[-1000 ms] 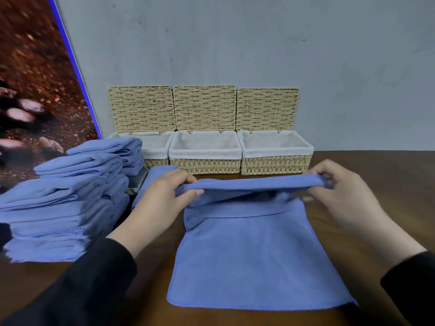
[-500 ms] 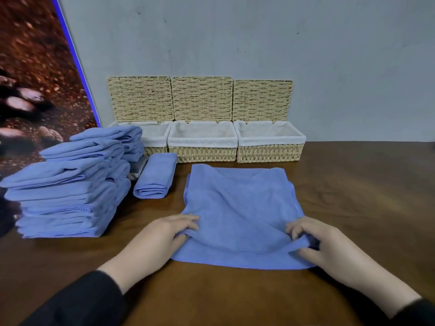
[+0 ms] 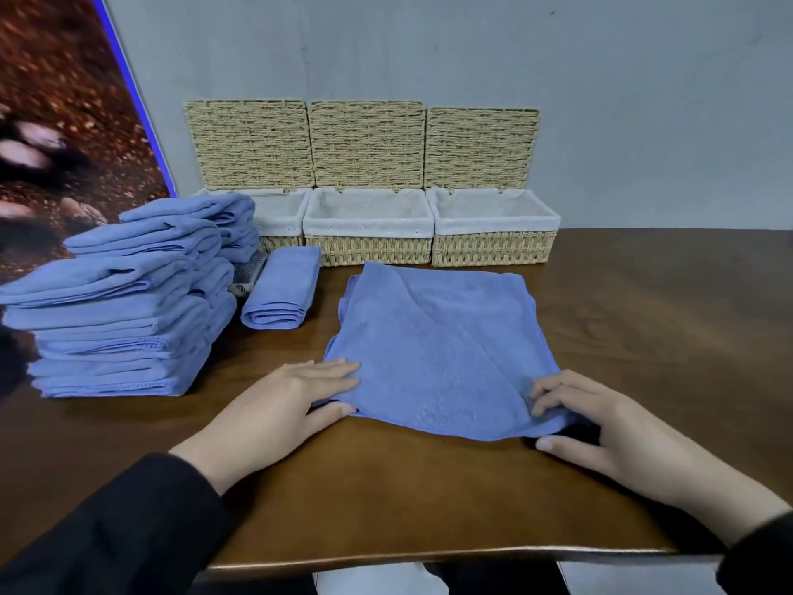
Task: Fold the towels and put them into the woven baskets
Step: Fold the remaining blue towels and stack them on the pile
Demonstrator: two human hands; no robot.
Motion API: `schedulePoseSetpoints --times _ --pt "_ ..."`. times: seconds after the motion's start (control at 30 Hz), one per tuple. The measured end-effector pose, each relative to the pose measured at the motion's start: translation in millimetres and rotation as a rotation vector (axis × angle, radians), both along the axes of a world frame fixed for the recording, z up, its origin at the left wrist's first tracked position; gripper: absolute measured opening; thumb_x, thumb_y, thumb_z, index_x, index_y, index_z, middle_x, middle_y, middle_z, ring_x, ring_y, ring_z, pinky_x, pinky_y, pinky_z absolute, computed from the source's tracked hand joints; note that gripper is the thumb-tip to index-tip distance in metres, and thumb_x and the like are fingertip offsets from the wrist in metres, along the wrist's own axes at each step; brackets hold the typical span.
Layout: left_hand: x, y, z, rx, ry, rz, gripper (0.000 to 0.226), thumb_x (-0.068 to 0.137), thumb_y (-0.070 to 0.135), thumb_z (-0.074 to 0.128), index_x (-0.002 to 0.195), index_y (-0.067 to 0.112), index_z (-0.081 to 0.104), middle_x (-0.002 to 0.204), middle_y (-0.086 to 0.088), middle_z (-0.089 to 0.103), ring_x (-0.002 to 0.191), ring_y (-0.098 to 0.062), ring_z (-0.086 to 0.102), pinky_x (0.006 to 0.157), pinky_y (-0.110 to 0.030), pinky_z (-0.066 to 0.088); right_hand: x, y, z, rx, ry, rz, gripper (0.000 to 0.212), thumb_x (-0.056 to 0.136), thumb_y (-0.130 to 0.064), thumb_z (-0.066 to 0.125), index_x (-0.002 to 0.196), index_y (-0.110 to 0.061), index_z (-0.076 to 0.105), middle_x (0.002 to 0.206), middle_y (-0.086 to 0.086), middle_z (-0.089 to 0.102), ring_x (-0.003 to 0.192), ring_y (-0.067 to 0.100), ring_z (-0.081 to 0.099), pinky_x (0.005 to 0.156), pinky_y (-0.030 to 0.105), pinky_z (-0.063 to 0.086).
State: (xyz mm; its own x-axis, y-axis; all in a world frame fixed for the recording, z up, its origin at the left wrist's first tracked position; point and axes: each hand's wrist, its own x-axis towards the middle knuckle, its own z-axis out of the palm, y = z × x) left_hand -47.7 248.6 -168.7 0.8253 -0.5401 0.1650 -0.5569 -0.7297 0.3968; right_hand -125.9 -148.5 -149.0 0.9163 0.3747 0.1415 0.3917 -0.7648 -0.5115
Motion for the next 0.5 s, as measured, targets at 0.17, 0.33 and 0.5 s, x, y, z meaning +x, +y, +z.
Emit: schedulePoseSetpoints --times 0.17,0.33,0.5 --pt "5.1 2.8 1.6 0.134 -0.001 0.009 0.099 0.073 0.097 0.009 0.151 0.042 0.037 0.155 0.037 0.02 0.142 0.022 0.007 0.126 -0.03 0.009 7.5 -19.2 0.2 -0.102 -0.094 -0.043 0.031 0.087 -0.023 0.078 0.114 -0.035 0.07 0.13 -0.025 0.057 0.124 0.002 0.057 0.102 0.016 0.04" --pt "-9.9 -22.2 15.6 0.084 -0.293 0.016 0.077 0.091 0.08 0.029 0.146 0.031 0.052 0.148 0.018 0.051 0.142 0.006 0.035 0.121 -0.029 0.02 13.7 8.7 4.6 -0.087 -0.264 -0.114 0.032 0.088 -0.008 0.07 0.097 -0.038 0.063 0.095 -0.021 0.065 0.094 0.005 0.062 0.089 0.029 0.048" --pt "-51.6 -87.0 41.6 -0.235 -0.119 0.0 0.071 0.079 0.079 0.048 0.14 0.042 0.052 0.125 0.034 0.054 0.12 0.017 0.039 0.101 -0.001 0.023 10.6 67.0 33.2 0.214 -0.212 -0.116 0.023 0.093 -0.009 0.069 0.093 -0.032 0.07 0.09 -0.023 0.069 0.086 0.001 0.065 0.074 0.012 0.045"
